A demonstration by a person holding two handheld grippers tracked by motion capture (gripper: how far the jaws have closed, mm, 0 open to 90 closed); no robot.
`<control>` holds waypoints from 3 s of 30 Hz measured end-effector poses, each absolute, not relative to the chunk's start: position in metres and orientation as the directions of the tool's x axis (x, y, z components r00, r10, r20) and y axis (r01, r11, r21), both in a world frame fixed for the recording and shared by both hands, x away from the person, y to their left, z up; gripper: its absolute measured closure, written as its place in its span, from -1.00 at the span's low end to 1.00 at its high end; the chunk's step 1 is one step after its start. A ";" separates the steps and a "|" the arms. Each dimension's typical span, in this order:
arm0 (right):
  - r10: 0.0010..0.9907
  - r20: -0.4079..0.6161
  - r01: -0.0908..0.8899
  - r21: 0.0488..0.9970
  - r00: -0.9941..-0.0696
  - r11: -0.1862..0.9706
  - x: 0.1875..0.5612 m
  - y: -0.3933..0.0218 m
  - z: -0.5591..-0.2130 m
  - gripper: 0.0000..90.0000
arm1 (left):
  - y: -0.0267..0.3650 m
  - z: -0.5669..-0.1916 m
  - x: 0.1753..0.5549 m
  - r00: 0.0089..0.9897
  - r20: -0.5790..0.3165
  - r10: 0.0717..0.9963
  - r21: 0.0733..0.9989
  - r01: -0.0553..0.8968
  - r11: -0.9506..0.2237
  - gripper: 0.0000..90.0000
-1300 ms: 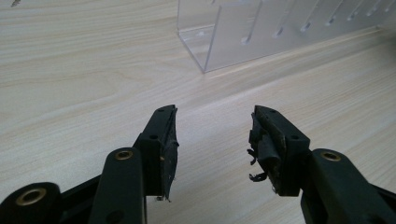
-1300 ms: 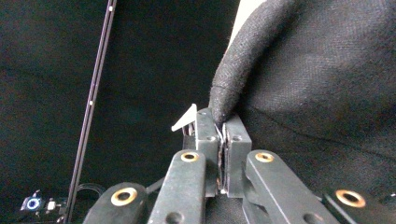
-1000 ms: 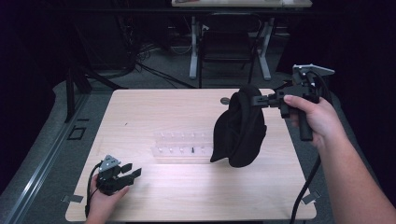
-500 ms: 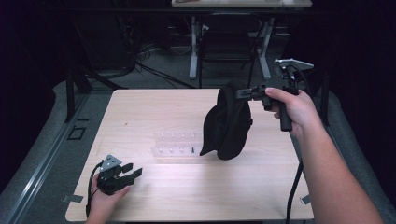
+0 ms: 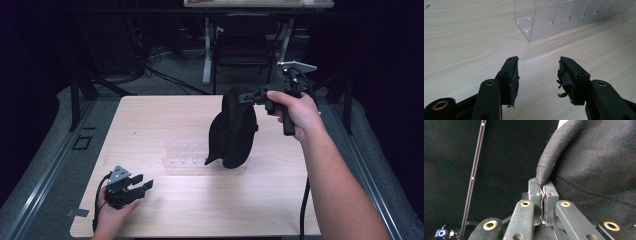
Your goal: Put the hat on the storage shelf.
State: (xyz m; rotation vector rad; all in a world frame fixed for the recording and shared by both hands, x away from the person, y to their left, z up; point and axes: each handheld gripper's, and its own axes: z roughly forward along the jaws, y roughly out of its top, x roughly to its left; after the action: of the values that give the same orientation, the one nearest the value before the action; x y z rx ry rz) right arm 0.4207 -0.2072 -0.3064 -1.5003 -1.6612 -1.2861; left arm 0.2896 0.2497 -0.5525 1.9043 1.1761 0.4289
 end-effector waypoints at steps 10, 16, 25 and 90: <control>0.435 0.874 0.958 0.275 -0.215 -0.080 0.432 -0.197 -0.312 0.95 | 0.245 -0.545 0.286 0.528 -0.133 0.838 0.811 0.544 -0.214 0.10; 0.454 0.867 0.959 0.270 -0.206 -0.081 0.439 -0.195 -0.315 0.95 | 0.234 -0.536 0.284 0.566 -0.113 0.816 0.835 0.499 -0.231 0.10; 0.452 0.868 0.960 0.270 -0.207 -0.079 0.441 -0.188 -0.319 0.95 | 0.194 -0.514 0.289 0.666 -0.031 0.746 0.837 0.425 -0.344 0.14; 0.439 0.853 0.930 0.355 -0.283 -0.092 0.430 -0.173 -0.304 0.68 | 0.096 -0.487 0.316 0.735 0.099 0.671 0.855 0.282 -0.435 0.85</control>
State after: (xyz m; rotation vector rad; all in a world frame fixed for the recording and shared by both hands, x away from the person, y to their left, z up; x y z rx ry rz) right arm 0.4304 -0.1732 -0.3041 -1.4884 -1.7105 -1.3582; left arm 0.3158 0.0963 -0.4875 2.0278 0.7215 0.5429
